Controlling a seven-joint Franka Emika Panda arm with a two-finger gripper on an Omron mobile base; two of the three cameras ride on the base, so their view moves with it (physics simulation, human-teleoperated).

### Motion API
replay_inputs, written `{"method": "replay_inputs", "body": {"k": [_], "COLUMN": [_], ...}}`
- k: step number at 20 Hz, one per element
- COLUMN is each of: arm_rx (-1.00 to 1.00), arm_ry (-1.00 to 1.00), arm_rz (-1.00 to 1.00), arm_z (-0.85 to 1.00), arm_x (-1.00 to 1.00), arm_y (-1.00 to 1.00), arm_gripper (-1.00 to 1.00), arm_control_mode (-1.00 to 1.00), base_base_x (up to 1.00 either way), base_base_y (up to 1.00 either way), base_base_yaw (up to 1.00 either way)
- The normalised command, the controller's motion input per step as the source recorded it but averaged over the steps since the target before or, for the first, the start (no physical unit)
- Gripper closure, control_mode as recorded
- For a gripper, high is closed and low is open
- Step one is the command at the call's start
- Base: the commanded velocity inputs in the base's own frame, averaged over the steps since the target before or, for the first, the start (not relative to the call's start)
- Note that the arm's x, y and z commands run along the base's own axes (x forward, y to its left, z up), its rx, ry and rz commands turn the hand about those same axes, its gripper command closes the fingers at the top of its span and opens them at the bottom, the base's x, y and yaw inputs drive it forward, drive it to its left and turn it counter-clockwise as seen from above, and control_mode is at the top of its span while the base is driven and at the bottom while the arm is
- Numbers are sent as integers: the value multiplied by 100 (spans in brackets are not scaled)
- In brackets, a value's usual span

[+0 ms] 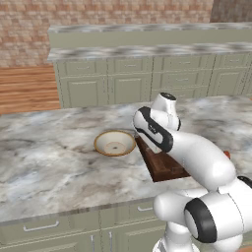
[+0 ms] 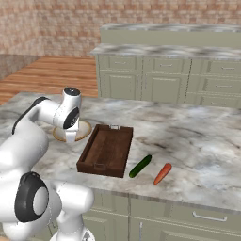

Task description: Place the two vegetables and bowl onto the tray for setting up a vegetable dip station.

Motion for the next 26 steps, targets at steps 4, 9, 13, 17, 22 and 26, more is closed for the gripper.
{"method": "replay_inputs", "body": {"k": [4,9,13,17,22,26], "arm_rx": [0,0,0,0,0,0], "arm_ry": [2,2,0,0,0,0], "arm_rz": [-3,0,0,0,0,0], "arm_z": [-19,-20,-22,-17,-15,-15], "arm_x": [14,9,3,7,9,9], "arm_y": [0,0,2,3,7,6], "arm_gripper": [-100,-100,-100,-100,-100,-100], "arm_control_mode": [-100,-100,-100,-100,-100,-100], "base_base_x": [0,0,0,0,0,0], "base_base_y": [0,0,0,0,0,0], "base_base_yaw": [0,0,0,0,0,0]}}
